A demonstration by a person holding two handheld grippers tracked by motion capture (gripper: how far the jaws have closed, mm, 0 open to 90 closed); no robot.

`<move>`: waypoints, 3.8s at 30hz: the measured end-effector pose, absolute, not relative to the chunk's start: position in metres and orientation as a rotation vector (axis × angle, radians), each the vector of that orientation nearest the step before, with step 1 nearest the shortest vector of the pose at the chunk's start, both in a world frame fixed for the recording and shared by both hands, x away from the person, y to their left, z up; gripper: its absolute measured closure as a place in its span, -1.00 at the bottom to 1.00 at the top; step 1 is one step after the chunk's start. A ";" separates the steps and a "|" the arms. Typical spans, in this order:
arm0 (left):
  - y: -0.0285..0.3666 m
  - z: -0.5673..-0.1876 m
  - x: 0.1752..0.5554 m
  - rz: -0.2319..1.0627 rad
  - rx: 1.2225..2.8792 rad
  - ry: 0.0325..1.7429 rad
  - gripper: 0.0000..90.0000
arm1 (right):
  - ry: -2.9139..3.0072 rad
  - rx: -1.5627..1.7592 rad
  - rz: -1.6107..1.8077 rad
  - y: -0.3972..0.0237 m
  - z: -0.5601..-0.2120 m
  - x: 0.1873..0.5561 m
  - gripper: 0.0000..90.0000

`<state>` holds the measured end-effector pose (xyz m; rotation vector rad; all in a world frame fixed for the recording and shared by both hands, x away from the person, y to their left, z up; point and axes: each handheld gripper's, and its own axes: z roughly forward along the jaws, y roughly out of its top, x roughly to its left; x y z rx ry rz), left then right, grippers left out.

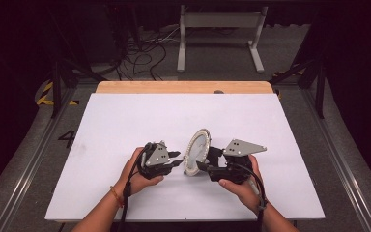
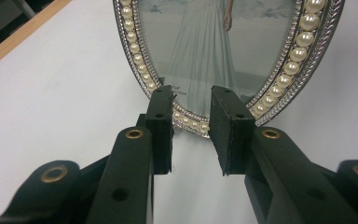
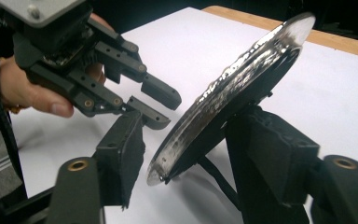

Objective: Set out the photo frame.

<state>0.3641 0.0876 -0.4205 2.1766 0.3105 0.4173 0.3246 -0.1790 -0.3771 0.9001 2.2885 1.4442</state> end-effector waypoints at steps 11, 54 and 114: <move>0.091 -0.421 0.366 0.419 2.172 0.330 0.48 | 2.314 0.878 1.434 -0.176 -0.382 0.330 0.07; 0.095 -0.424 0.370 0.425 2.132 0.398 0.00 | 2.356 0.841 1.491 -0.188 -0.400 0.351 0.40; 0.091 -0.426 0.421 0.343 2.073 0.575 -0.65 | 2.419 0.778 1.448 -0.188 -0.412 0.355 0.67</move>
